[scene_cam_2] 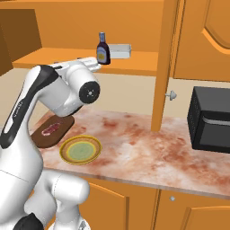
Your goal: Pick the steak from the plate and place it on the cutting board. Then pick the condiment bottle from the cabinet and place it next to the cutting board.
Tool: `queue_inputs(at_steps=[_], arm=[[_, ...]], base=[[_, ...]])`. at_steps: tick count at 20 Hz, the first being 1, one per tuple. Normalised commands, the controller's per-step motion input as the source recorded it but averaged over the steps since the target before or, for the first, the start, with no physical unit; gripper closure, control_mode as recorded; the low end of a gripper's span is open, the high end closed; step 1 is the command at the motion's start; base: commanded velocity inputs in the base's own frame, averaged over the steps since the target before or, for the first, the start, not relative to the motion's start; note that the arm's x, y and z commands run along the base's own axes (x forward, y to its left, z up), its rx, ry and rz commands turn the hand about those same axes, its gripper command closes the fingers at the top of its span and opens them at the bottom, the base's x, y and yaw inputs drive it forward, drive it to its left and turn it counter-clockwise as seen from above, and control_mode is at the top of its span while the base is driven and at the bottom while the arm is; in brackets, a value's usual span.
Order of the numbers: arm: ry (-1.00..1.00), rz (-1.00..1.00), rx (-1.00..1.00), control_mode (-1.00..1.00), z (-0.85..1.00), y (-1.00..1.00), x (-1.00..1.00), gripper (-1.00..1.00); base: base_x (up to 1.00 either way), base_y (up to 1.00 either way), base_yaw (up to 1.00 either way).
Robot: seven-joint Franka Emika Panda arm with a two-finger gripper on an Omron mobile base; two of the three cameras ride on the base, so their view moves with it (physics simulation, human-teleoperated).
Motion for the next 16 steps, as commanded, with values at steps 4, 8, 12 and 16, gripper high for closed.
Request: queue_inputs(at_steps=[4,8,12,16], arm=[[0.0,-0.05,0.01,-1.0,0.0,-0.04,0.27,-1.0],[0.0,-0.04,0.01,-1.0,0.03,-0.13,0.19,-1.0],[0.0,0.0,0.0,-1.0,0.07,-0.17,0.0,-1.0],[0.0,0.0,0.0,-1.0,0.01,-0.14,0.04,-1.0]], base=[[0.0,0.0,0.0],[0.0,0.0,0.0],[0.0,0.0,0.0],[0.0,0.0,0.0]])
